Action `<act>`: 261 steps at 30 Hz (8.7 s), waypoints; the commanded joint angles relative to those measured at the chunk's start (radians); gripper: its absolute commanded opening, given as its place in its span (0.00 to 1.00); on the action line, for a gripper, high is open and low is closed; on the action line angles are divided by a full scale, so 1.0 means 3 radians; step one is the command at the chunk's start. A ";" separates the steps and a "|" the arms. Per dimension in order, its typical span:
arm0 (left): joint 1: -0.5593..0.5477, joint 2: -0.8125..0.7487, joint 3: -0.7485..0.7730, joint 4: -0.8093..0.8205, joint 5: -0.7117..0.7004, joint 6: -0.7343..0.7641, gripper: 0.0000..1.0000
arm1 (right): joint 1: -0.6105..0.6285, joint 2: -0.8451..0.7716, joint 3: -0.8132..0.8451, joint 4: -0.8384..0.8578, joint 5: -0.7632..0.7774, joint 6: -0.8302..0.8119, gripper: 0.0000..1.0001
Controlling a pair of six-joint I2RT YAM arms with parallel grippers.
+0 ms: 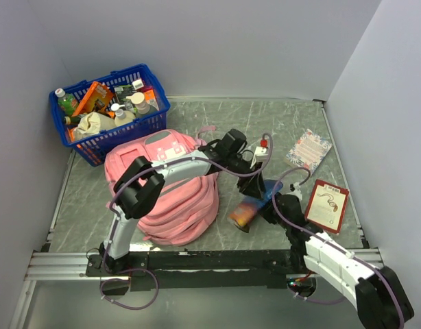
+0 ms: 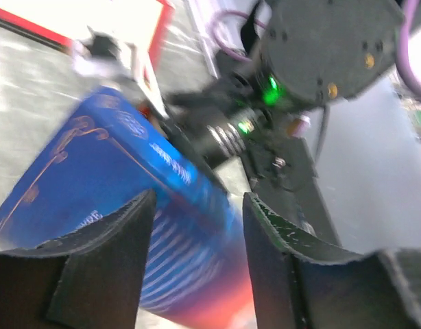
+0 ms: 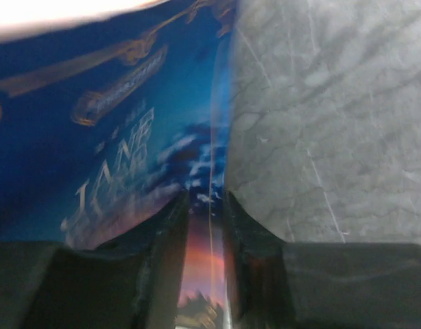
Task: Pack the student bag
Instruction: Pick up the book from the center of the board, then place the book in the student bag.
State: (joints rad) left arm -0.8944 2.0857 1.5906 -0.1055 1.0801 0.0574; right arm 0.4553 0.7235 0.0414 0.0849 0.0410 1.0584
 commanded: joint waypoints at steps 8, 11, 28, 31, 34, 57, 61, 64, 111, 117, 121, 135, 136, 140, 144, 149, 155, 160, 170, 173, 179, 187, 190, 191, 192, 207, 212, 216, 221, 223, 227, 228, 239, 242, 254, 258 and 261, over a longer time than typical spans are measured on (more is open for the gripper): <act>-0.0358 0.0216 -0.0291 -0.0528 0.0598 -0.0166 0.55 | 0.0011 -0.1378 -0.0358 -0.0158 0.0124 0.0005 0.71; -0.0353 0.0232 -0.0265 -0.0604 0.0521 -0.0146 0.55 | 0.0016 -0.1410 -0.0175 -0.0445 0.0124 0.0020 0.72; -0.0153 0.0109 -0.0505 -0.0186 0.0178 -0.0575 0.52 | -0.0004 -0.0566 0.1400 -0.2026 -0.0008 0.0082 0.69; -0.0133 0.0094 -0.0536 -0.0134 0.0127 -0.0615 0.52 | -0.0009 -0.0509 0.1376 -0.1894 -0.0121 0.0168 0.69; -0.0117 0.0068 -0.0557 -0.0073 0.0117 -0.0646 0.51 | -0.0004 -0.0535 0.1264 -0.1761 -0.0259 0.0240 0.69; 0.0000 -0.0034 -0.0710 0.0122 0.0076 -0.0785 0.47 | -0.0009 -0.1046 0.0967 -0.1464 -0.0668 0.0752 0.70; 0.0015 -0.0060 -0.0710 0.0137 0.0066 -0.0795 0.47 | -0.0009 -0.1021 0.0931 -0.1408 -0.0791 0.0711 0.75; 0.0031 -0.0070 -0.0700 0.0142 0.0071 -0.0800 0.47 | -0.0014 -0.0796 0.0987 -0.1464 -0.0954 0.0578 0.75; 0.0742 -0.1731 -0.0372 -0.2687 -0.1596 0.1290 0.75 | -0.0040 -0.0121 0.1570 -0.2650 -0.0991 -0.1074 0.00; 0.0549 -0.2375 -0.1066 -0.3055 -0.1953 0.1517 0.97 | -0.0035 -0.0146 0.1560 -0.2446 -0.1016 -0.0977 0.00; 0.0164 -0.2784 -0.1568 -0.2657 -0.2434 0.1282 0.97 | -0.0040 -0.0167 0.1636 -0.2390 -0.1026 -0.0951 0.00; 0.0051 -0.2887 -0.2060 -0.1714 -0.3866 0.1189 0.96 | -0.0040 -0.0330 0.1831 -0.2512 -0.1037 -0.0915 0.00; 0.0051 -0.2897 -0.2065 -0.1729 -0.3861 0.1189 0.99 | -0.0040 -0.0346 0.1821 -0.2502 -0.1052 -0.0910 0.00; 0.0006 -0.2882 -0.2244 -0.1709 -0.3826 0.1118 0.55 | -0.0040 -0.0366 0.1810 -0.2451 -0.1093 -0.0869 0.00; -0.0082 -0.2796 -0.2188 -0.1719 -0.3902 0.1031 0.01 | -0.0045 -0.0412 0.1815 -0.2374 -0.1139 -0.0828 0.00; -0.0092 -0.2780 -0.1760 -0.1806 -0.4101 0.1132 0.01 | -0.0035 -0.0494 0.1729 -0.2135 -0.1373 -0.0782 0.00; -0.0087 -0.2938 -0.1110 -0.1847 -0.4362 0.1403 0.01 | -0.0040 -0.0714 0.1412 -0.1133 -0.1875 -0.0517 0.00; -0.0077 -0.3163 -0.0950 -0.1827 -0.4373 0.1481 0.01 | -0.0040 -0.0596 0.1422 -0.0871 -0.2059 -0.0455 0.00; -0.0077 -0.3460 -0.1334 -0.1755 -0.4291 0.1440 0.01 | -0.0040 -0.0913 0.1815 -0.1223 -0.2065 -0.0501 0.00; -0.0077 -0.3430 -0.1344 -0.1755 -0.4250 0.1409 0.01 | -0.0040 -0.0964 0.1708 -0.1066 -0.2186 -0.0266 0.00; -0.0082 -0.3368 -0.1380 -0.1750 -0.4209 0.1379 0.01 | -0.0045 -0.0995 0.1437 -0.0830 -0.2524 -0.0025 0.00; -0.0077 -0.3286 -0.1329 -0.1704 -0.4117 0.1343 0.01 | -0.0040 -0.0337 0.0834 0.0662 -0.3056 0.0624 0.00; -0.0082 -0.3245 -0.1283 -0.1714 -0.4071 0.1358 0.01 | -0.0009 0.0000 0.0951 0.0699 -0.3092 0.0502 0.00; -0.0077 -0.3235 -0.1278 -0.1709 -0.4066 0.1353 0.01 | 0.0011 0.0073 0.1012 0.0608 -0.3062 0.0441 0.00; -0.0077 -0.3220 -0.1237 -0.1719 -0.4051 0.1338 0.01 | 0.0021 0.0154 0.1180 0.0506 -0.3041 0.0283 0.00; -0.0082 -0.3143 -0.0971 -0.1949 -0.3631 0.1317 0.01 | 0.0527 0.2122 0.2350 0.1022 -0.2659 0.0154 0.02; -0.0082 -0.3123 -0.0950 -0.1949 -0.3570 0.1246 0.01 | 0.0808 0.2379 0.2806 0.0424 -0.2331 -0.0229 0.58; -0.0082 -0.3117 -0.0925 -0.1944 -0.3524 0.1200 0.01 | 0.0850 0.2380 0.3052 -0.0544 -0.1689 -0.0653 1.00; -0.0082 -0.3133 -0.0960 -0.1970 -0.3534 0.1210 0.01 | 0.0840 0.1915 0.2855 -0.1009 -0.0905 -0.1084 0.96; -0.0087 -0.3143 -0.0986 -0.1960 -0.3554 0.1225 0.01 | 0.0845 0.1690 0.2701 -0.1004 -0.0716 -0.1074 0.88; -0.0082 -0.3148 -0.1012 -0.1965 -0.3570 0.1225 0.01 | 0.0840 0.1470 0.2379 -0.0933 -0.0714 -0.1104 0.87; -0.0082 -0.3148 -0.1017 -0.1965 -0.3570 0.1230 0.01 | 0.0829 0.1429 0.2332 -0.0897 -0.0699 -0.1109 0.85; -0.0082 -0.3143 -0.1022 -0.1980 -0.3590 0.1240 0.01 | 0.0840 0.1658 0.2275 -0.0902 0.0016 -0.0992 0.00; -0.0082 -0.3143 -0.1022 -0.1985 -0.3590 0.1251 0.01 | 0.0840 0.1760 0.2306 -0.0743 0.0063 -0.1007 0.00; -0.0082 -0.3123 -0.0930 -0.1965 -0.3570 0.1169 0.01 | 0.0896 0.2389 0.2603 0.0289 -0.0708 -0.0466 0.00; -0.0077 -0.3107 -0.0971 -0.1990 -0.3468 0.1169 0.01 | 0.0977 0.2665 0.2878 0.0453 -0.0893 -0.0226 0.00; -0.0082 -0.3097 -0.0940 -0.2006 -0.3467 0.1194 0.01 | 0.1003 0.2834 0.3073 0.0367 -0.0899 -0.0214 0.00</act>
State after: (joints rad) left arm -0.9085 1.1728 1.2392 -0.8391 -0.0162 0.4019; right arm 0.7227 1.5341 0.8650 0.0906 -0.1440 0.9321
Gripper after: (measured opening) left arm 0.039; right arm 0.006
